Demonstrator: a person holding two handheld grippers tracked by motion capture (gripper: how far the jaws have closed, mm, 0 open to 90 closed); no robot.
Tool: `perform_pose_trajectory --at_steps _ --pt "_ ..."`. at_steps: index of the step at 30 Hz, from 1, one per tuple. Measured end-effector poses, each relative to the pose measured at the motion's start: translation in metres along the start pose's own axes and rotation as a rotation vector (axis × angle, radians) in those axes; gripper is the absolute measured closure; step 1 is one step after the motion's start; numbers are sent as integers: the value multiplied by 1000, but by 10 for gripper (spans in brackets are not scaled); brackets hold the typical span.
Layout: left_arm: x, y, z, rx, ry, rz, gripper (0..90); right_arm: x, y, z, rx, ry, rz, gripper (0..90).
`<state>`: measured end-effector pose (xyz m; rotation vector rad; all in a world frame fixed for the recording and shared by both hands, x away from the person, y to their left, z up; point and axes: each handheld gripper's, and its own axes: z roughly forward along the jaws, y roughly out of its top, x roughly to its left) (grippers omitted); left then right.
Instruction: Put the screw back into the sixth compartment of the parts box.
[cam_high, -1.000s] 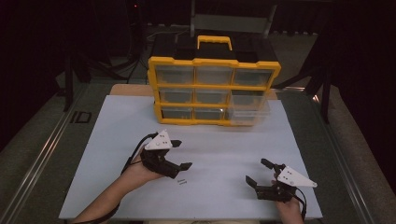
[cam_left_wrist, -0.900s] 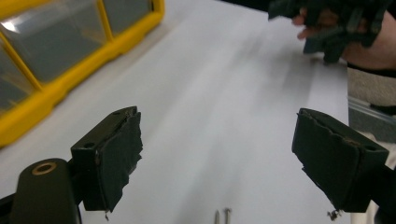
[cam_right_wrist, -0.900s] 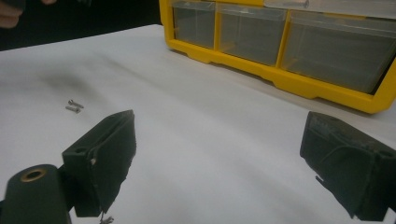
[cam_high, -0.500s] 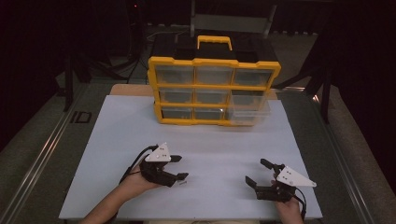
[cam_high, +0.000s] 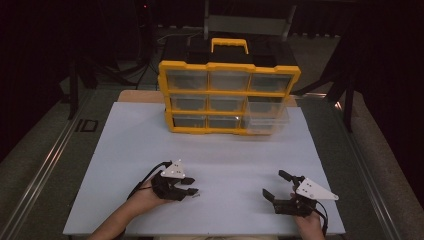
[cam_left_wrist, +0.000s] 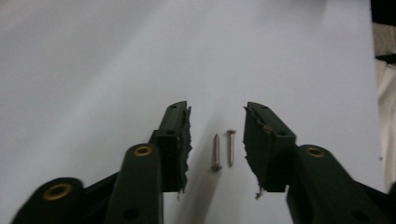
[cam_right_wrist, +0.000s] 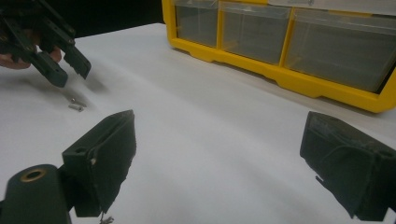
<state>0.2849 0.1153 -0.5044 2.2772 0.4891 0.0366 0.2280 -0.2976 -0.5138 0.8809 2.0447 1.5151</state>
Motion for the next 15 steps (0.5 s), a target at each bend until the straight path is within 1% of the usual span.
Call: perform_pose_trajectory --at_steps 5,9,11,15 --pt "0 -3 8 40 -4 4 666 0 0 0 -1 1 2 106" --pt "0 -3 13 62 -5 10 693 -1 0 -1 -4 0 6 106" --pt "1 -2 15 77 1 17 704 -1 0 -1 -4 0 7 106" --pt "2 -2 19 92 -2 19 734 -1 0 -1 -3 1 7 106"
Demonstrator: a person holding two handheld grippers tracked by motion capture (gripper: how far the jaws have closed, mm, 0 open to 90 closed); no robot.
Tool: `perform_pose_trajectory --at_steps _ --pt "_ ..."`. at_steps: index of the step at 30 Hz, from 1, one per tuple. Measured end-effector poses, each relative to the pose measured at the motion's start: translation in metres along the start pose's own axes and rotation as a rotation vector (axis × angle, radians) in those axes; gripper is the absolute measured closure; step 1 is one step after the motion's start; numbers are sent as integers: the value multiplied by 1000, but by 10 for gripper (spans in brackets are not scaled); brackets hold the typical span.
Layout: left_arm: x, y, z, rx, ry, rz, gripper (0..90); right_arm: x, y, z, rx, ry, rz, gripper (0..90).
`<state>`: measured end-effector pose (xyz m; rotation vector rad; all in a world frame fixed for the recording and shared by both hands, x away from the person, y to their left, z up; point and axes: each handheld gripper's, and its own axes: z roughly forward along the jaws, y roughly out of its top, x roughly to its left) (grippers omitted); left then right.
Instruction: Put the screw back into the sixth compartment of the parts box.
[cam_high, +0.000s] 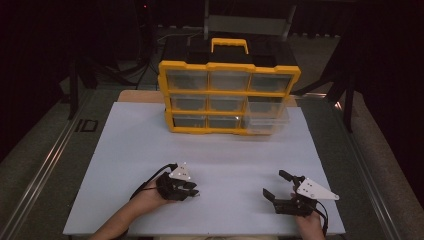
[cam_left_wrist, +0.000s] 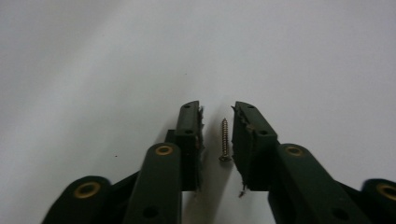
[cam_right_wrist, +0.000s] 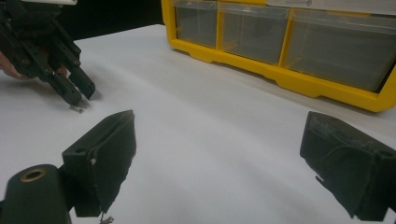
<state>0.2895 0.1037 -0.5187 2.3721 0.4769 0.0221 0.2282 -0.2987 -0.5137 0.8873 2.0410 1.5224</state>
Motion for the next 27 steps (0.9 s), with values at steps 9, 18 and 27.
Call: perform_pose_trajectory --at_steps 9,18,27 --pt "1 -1 1 6 3 4 823 0 0 0 2 1 0 106" --pt "5 0 1 3 -5 -20 886 0 -1 1 4 1 4 106" --pt "9 19 -17 -45 11 -18 887 0 -1 1 3 3 5 106"
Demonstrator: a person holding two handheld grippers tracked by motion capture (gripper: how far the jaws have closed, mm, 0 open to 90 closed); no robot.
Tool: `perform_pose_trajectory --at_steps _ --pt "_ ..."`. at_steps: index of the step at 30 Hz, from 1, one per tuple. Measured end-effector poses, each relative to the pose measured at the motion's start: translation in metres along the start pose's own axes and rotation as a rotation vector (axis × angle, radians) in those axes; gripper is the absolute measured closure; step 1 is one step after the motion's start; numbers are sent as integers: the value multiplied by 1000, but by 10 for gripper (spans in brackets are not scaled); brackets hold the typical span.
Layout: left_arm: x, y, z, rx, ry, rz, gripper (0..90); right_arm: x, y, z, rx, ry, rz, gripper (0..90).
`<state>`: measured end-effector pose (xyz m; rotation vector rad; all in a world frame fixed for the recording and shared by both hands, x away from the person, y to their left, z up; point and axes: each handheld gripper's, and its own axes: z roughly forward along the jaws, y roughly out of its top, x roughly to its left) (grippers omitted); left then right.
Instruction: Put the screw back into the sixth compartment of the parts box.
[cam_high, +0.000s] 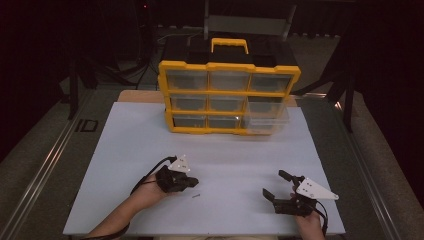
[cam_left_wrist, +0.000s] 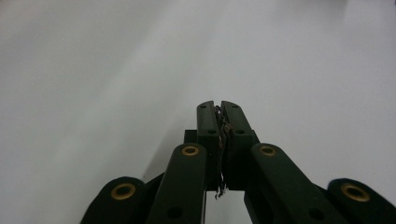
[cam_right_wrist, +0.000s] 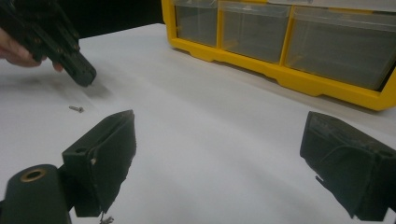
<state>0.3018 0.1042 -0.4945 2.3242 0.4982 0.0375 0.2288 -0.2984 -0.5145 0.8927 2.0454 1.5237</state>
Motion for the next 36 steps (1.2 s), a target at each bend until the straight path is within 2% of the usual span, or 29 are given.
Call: perform_pose_trajectory --at_steps 1,13,19,24,36 --pt "1 3 -2 -9 -9 0 887 0 0 0 -2 0 0 106" --pt "8 38 -22 -66 23 15 887 0 0 -1 -4 -4 -5 105" --pt "14 57 -33 -94 16 26 887 -1 1 -1 -6 -3 -6 106" --pt "19 76 -40 -140 24 27 887 -1 1 -2 -5 -4 -5 106" --pt "28 116 -47 -178 35 54 887 -1 1 -2 -8 -2 -2 106"
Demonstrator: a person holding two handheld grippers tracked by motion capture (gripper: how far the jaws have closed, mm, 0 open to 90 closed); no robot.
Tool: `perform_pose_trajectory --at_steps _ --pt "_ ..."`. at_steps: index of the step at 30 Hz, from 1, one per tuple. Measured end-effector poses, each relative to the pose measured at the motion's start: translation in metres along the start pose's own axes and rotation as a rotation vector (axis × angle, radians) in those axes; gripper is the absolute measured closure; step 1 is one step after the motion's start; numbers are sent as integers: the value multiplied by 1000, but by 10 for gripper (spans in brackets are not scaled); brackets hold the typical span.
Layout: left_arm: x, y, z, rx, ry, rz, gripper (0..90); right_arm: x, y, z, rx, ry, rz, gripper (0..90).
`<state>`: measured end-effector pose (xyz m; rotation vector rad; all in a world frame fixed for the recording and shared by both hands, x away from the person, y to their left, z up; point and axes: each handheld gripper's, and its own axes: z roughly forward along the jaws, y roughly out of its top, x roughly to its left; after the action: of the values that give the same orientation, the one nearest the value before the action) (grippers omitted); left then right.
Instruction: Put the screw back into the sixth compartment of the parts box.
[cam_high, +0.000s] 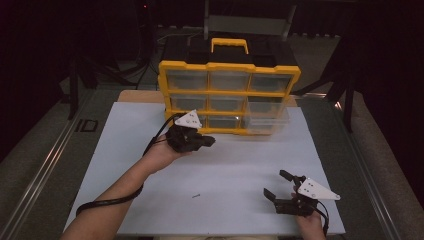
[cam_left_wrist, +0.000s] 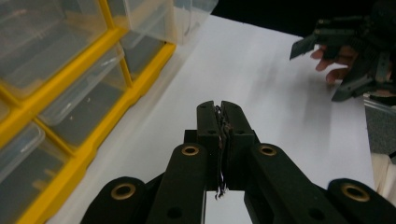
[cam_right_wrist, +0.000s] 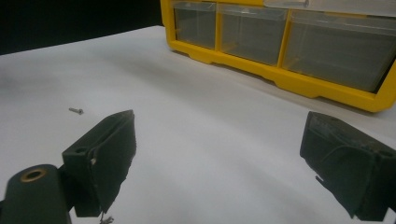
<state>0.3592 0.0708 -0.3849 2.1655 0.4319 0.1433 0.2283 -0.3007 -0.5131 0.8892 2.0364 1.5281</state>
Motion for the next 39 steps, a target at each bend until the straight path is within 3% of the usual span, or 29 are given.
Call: perform_pose_trajectory --at_steps 16,27,39 --pt "9 54 0 -53 14 38 887 0 0 -1 -3 2 5 106" --pt "16 84 9 -91 30 32 887 0 0 -1 -3 3 5 105" --pt "15 111 26 -103 8 41 887 0 0 0 -1 3 7 106"
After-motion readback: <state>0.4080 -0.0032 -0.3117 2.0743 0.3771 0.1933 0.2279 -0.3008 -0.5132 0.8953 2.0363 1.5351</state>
